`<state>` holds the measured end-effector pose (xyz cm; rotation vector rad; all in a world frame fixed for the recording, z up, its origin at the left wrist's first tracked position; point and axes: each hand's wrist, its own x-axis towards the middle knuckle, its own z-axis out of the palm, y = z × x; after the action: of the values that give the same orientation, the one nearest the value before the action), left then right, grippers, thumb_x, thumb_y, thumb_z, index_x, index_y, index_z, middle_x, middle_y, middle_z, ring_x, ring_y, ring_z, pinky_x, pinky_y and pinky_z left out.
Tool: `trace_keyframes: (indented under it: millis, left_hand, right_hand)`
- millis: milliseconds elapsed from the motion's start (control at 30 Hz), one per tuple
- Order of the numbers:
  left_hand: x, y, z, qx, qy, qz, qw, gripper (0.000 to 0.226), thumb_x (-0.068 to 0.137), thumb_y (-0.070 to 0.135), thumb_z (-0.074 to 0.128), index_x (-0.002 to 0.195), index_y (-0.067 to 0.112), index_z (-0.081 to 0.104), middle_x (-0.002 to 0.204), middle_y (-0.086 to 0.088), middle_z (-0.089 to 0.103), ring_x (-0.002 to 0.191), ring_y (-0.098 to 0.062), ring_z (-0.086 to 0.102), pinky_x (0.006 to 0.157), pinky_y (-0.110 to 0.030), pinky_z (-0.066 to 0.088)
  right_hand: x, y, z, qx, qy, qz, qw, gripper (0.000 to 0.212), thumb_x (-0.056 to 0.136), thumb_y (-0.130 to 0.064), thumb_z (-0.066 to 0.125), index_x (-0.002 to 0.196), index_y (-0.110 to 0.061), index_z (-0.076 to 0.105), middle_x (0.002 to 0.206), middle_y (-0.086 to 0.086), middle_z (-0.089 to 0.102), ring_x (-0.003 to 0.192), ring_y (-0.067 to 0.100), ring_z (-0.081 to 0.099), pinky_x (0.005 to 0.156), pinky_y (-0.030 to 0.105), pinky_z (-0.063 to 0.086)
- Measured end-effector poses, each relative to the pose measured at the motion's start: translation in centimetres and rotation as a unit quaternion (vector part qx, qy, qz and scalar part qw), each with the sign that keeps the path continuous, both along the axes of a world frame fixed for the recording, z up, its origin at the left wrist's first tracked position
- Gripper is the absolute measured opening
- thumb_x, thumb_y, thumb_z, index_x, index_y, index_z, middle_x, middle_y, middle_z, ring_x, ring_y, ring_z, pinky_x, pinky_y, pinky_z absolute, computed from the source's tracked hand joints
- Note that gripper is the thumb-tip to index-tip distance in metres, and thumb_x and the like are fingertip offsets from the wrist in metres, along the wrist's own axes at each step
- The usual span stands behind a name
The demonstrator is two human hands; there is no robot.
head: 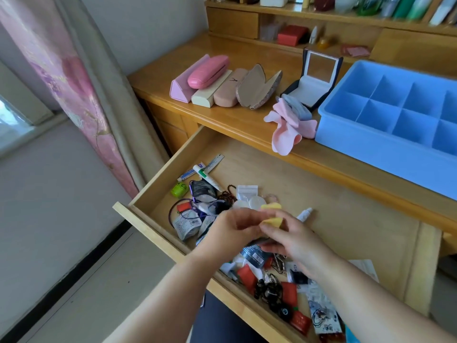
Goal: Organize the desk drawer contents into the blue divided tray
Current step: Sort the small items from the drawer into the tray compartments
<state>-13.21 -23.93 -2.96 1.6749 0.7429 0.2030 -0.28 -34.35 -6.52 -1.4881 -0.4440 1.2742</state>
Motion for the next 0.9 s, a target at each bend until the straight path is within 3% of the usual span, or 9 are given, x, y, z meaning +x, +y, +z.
trace_keyframes:
  millis: [67,133,300,400,500,600,667,767,900]
  left_hand:
    - [-0.4,1.2,0.0,0.027,0.029,0.015,0.999,0.017,0.088,0.012,0.062,0.091,0.027,0.070,0.086,0.008,0.073,0.078,-0.004,0.068,0.073,-0.014,0.054]
    - [-1.3,3.0,-0.7,0.173,0.158,0.001,0.972,0.008,0.086,0.018,0.062,0.085,0.022,0.069,0.078,0.012,0.067,0.068,-0.005,0.062,0.065,-0.016,0.053]
    - [-1.1,1.4,-3.4,0.335,0.445,-0.267,0.786,0.013,0.084,0.031,0.058,0.081,0.018,0.059,0.075,0.005,0.055,0.075,-0.021,0.056,0.059,-0.030,0.044]
    - [-0.8,0.6,-4.8,0.363,0.483,-0.270,0.750,0.012,0.087,0.019,0.056,0.099,0.015,0.059,0.099,-0.001,0.062,0.094,-0.024,0.062,0.063,-0.031,0.041]
    - [-0.8,1.0,-4.2,0.368,0.450,-0.211,0.786,0.013,0.091,0.018,0.050,0.098,0.014,0.061,0.097,-0.001,0.062,0.092,-0.023,0.062,0.063,-0.030,0.043]
    - [-0.8,1.4,-2.0,0.274,0.244,-0.056,0.929,0.015,0.092,0.029,0.054,0.084,0.017,0.060,0.079,0.003,0.062,0.072,-0.014,0.061,0.063,-0.028,0.048]
    - [-0.4,0.8,-0.2,0.136,0.085,0.023,0.987,0.014,0.092,0.026,0.057,0.082,0.017,0.059,0.076,-0.001,0.067,0.068,-0.012,0.064,0.068,-0.029,0.055]
    - [0.7,-0.3,1.4,-0.061,-0.086,0.080,0.991,0.010,0.093,0.018,0.057,0.084,0.014,0.060,0.079,-0.009,0.070,0.075,-0.019,0.067,0.074,-0.034,0.056]
    - [1.9,-1.9,1.4,-0.112,-0.162,0.044,0.979,0.017,0.087,0.010,0.065,0.078,0.024,0.069,0.086,0.003,0.072,0.077,-0.015,0.067,0.067,-0.017,0.051]
  right_hand:
    - [0.5,-0.2,-0.2,-0.038,-0.092,-0.032,0.995,0.017,0.088,-0.014,0.064,0.100,-0.025,0.069,0.092,0.003,0.072,0.073,0.018,0.071,0.065,0.028,0.056]
    - [1.8,-0.9,-0.7,-0.074,-0.117,-0.083,0.987,0.014,0.090,-0.014,0.062,0.089,-0.025,0.070,0.092,0.006,0.072,0.069,0.021,0.069,0.068,0.036,0.057]
    - [3.1,-2.6,-1.0,-0.068,-0.102,-0.123,0.985,0.026,0.094,-0.017,0.054,0.076,-0.024,0.072,0.078,0.000,0.073,0.073,0.016,0.068,0.063,0.031,0.052]
    - [2.8,-2.9,-0.7,-0.047,-0.056,-0.117,0.990,0.023,0.096,-0.017,0.051,0.083,-0.018,0.069,0.073,-0.003,0.073,0.070,0.013,0.068,0.059,0.026,0.052]
    - [2.7,-3.2,-0.4,-0.045,-0.049,-0.098,0.993,0.016,0.095,-0.014,0.053,0.087,-0.016,0.067,0.073,-0.003,0.073,0.068,0.012,0.069,0.064,0.027,0.057]
    - [2.5,-3.1,0.4,-0.043,-0.071,-0.070,0.994,0.015,0.093,-0.009,0.055,0.087,-0.014,0.068,0.074,-0.003,0.072,0.062,0.009,0.068,0.068,0.028,0.056]
    - [2.1,-2.7,0.9,-0.020,-0.044,-0.069,0.996,0.016,0.093,-0.006,0.054,0.087,-0.012,0.067,0.080,0.002,0.070,0.063,0.013,0.068,0.064,0.026,0.056]
    - [1.8,-2.2,1.6,0.018,0.022,-0.070,0.997,0.018,0.096,-0.008,0.049,0.095,-0.015,0.066,0.091,0.010,0.072,0.078,0.026,0.070,0.071,0.033,0.055]
    - [1.8,-1.7,2.5,0.052,0.041,-0.080,0.995,0.022,0.094,-0.005,0.052,0.111,-0.017,0.059,0.099,0.011,0.073,0.088,0.030,0.071,0.082,0.039,0.054]
